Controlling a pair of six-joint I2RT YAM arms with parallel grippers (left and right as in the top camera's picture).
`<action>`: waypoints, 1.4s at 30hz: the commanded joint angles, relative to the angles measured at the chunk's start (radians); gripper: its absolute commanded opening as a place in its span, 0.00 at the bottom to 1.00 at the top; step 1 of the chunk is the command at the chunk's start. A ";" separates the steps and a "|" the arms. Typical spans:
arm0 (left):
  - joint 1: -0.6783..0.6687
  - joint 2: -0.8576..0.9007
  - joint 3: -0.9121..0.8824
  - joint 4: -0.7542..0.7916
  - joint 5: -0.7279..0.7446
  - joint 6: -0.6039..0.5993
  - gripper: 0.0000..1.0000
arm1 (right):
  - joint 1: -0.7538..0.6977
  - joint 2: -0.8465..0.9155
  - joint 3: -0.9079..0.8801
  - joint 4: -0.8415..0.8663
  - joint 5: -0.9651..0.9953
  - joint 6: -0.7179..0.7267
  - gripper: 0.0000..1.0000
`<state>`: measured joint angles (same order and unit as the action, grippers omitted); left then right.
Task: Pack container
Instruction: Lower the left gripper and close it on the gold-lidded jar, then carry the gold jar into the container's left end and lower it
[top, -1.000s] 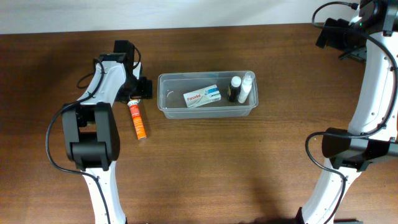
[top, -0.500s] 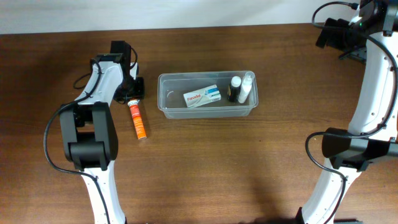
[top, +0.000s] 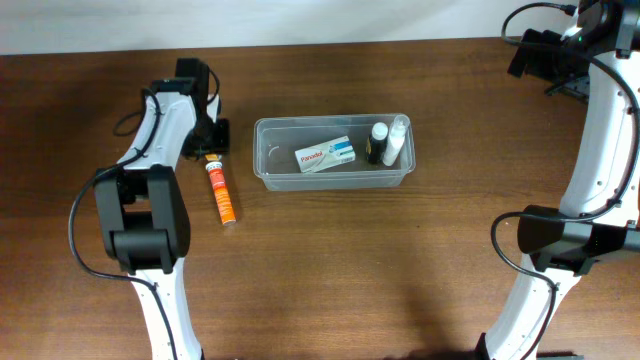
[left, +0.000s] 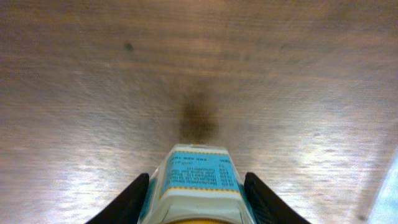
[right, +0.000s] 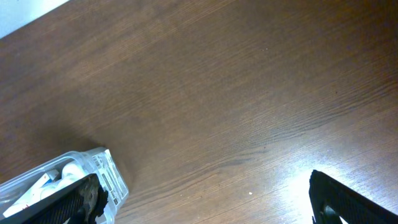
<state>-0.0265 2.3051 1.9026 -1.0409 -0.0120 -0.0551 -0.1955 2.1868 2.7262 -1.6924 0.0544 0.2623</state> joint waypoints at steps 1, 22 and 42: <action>0.005 0.006 0.115 -0.043 -0.010 0.037 0.29 | 0.004 -0.011 0.010 -0.003 -0.001 0.008 0.98; -0.224 0.006 0.611 -0.557 -0.003 0.290 0.29 | 0.004 -0.011 0.010 -0.003 -0.001 0.008 0.98; -0.282 0.057 0.466 -0.420 0.043 0.296 0.30 | 0.004 -0.011 0.010 -0.003 -0.001 0.008 0.98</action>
<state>-0.3111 2.3520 2.3981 -1.4818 0.0029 0.2222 -0.1955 2.1872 2.7262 -1.6924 0.0547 0.2623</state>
